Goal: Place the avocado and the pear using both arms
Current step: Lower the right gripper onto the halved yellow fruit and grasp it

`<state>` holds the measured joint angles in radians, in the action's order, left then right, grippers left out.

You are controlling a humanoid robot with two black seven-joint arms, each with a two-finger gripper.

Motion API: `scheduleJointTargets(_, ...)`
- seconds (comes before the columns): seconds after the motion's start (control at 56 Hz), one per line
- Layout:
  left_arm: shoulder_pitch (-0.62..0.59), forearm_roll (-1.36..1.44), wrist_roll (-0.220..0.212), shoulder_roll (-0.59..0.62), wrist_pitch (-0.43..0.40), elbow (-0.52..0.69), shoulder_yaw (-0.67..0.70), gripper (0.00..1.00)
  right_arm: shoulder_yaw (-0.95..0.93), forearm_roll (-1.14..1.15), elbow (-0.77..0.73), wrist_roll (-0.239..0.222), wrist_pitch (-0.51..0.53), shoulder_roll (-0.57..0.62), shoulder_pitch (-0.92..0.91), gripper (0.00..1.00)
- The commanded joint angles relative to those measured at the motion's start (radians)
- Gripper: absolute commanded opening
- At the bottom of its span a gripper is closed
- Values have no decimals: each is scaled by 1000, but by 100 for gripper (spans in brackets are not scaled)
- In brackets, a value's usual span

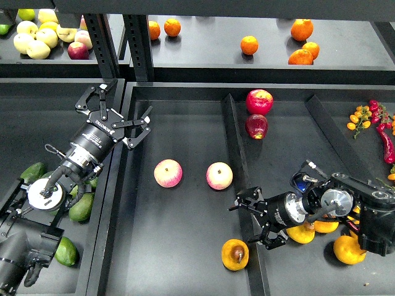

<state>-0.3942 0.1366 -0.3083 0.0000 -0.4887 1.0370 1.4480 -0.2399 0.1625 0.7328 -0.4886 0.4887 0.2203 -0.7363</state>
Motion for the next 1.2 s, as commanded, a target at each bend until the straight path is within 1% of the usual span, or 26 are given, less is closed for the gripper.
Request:
scheduleJointTargets(0.0,0,0,0,0,0,0,0,99,7,-1,7,0,0,1,8,100)
scheduleJointTargets(0.375,0,0,0,0,0,0,0,99,13,-12,8,0,0,14,8,100)
scheduleJointTargets(0.535,0,0,0,0,0,-2,0,99,40,-50,16,0,0,44,2,100)
scheduleJointTargets(0.767,0,0,0,0,0,-2,2,99,99,-107,74,0,0,123,-12,100)
scheduleJointTargets(1.178,0,0,-3,0,0,-8,2,99,172,-124,138,0,0,149,-14,100)
